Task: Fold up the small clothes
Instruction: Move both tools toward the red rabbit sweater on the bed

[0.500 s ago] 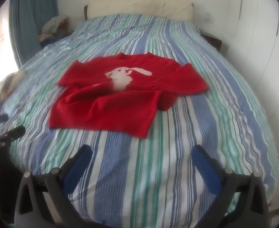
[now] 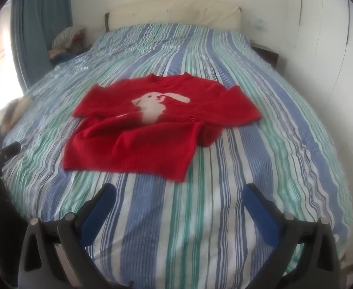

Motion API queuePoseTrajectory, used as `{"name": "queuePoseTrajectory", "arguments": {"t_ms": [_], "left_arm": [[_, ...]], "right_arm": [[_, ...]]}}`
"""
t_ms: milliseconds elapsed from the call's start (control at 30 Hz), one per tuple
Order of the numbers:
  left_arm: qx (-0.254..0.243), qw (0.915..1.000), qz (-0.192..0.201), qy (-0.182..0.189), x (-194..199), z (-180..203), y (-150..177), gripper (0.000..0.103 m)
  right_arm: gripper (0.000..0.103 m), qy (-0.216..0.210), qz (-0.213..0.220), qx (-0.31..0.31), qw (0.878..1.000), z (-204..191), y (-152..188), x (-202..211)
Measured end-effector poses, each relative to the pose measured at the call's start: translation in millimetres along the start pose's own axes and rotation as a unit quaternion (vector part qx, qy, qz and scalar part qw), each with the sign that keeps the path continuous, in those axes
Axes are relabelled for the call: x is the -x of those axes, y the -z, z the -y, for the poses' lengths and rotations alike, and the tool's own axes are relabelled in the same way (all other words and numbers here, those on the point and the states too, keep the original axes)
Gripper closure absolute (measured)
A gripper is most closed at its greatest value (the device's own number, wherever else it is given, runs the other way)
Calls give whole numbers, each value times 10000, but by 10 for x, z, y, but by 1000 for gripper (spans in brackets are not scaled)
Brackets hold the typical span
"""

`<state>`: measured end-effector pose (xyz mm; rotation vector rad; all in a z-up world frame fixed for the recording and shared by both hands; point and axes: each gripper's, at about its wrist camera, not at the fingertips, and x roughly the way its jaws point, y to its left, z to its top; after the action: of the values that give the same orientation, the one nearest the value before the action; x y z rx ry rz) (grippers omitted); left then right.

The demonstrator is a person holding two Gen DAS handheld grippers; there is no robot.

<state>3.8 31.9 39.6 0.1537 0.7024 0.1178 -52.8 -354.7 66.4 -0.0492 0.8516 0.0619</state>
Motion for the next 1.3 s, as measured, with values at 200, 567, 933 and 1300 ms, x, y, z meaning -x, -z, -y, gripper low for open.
{"name": "queuePoseTrajectory", "arguments": {"t_ms": [200, 567, 933, 1300], "left_arm": [[-168, 9989, -351, -243, -129, -105, -66, 0], [-115, 9943, -952, 461, -192, 109, 83, 0], [-187, 9922, -980, 742, -198, 125, 139, 0], [174, 9896, -948, 1063, -204, 5, 140, 0]], "right_arm": [[0, 92, 35, -61, 9999, 90, 0, 18], [0, 104, 97, -48, 9999, 74, 33, 32], [0, 34, -17, -71, 10000, 44, 51, -63], [0, 126, 248, 80, 9996, 30, 24, 49]]}}
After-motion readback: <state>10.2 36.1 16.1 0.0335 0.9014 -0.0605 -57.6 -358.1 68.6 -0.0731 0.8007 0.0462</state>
